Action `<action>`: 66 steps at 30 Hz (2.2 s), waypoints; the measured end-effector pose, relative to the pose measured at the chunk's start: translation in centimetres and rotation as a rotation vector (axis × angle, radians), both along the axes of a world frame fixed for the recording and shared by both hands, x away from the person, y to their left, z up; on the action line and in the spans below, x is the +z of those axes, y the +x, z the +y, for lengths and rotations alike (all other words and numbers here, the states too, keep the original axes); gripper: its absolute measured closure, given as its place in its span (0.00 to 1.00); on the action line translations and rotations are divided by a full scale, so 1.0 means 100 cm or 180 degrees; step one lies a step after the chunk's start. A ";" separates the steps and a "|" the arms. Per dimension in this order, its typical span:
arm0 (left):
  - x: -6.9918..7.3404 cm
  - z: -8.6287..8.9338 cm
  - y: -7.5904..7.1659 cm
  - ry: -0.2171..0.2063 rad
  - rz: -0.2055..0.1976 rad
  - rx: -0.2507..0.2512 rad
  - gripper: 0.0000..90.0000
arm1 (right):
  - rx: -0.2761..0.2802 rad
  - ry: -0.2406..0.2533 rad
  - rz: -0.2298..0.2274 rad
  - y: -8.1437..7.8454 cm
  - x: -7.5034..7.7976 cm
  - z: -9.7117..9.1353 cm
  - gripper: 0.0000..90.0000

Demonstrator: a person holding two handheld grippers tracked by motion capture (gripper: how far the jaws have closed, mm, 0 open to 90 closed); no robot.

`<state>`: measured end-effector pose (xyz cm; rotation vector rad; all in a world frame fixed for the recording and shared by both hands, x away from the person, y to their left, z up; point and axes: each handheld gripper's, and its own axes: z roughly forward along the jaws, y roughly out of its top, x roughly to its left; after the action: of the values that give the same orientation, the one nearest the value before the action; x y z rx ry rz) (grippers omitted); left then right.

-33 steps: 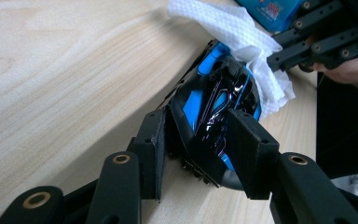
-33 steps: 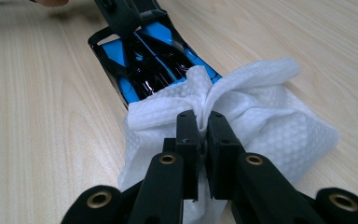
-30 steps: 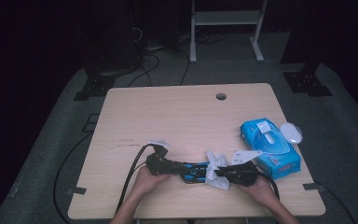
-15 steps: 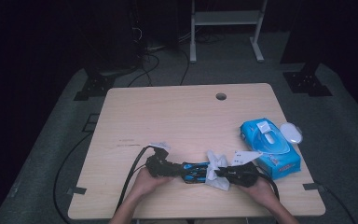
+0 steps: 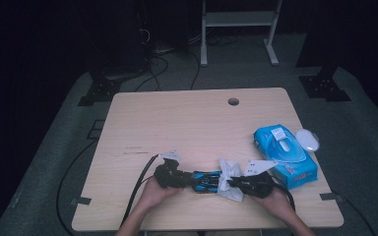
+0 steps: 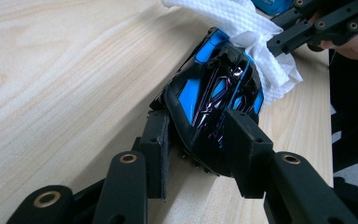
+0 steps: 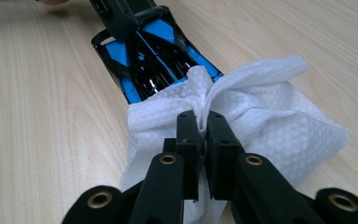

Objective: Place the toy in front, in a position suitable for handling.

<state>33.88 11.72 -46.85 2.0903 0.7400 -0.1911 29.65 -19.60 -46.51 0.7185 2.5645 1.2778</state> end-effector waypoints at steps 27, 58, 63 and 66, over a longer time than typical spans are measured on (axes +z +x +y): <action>0.006 -0.004 -0.018 0.0129 -0.0589 -0.0100 0.69 | -0.0114 0.0073 -0.0005 0.006 0.014 -0.008 0.94; 0.006 -0.004 -0.044 0.0198 -0.1255 -0.0170 0.70 | 0.0091 0.0040 0.0182 0.037 0.033 0.000 0.94; 0.007 -0.005 -0.048 0.0213 -0.1326 -0.0171 0.70 | 0.0112 0.0068 0.0260 0.035 0.031 -0.013 0.93; 0.007 -0.006 -0.051 0.0250 -0.1394 -0.0194 0.71 | 0.0144 0.0106 0.0297 0.033 0.030 -0.019 0.91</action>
<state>28.73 11.15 -46.18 2.1268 0.4239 0.2610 32.99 -21.52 -43.52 0.7474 2.6537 1.3338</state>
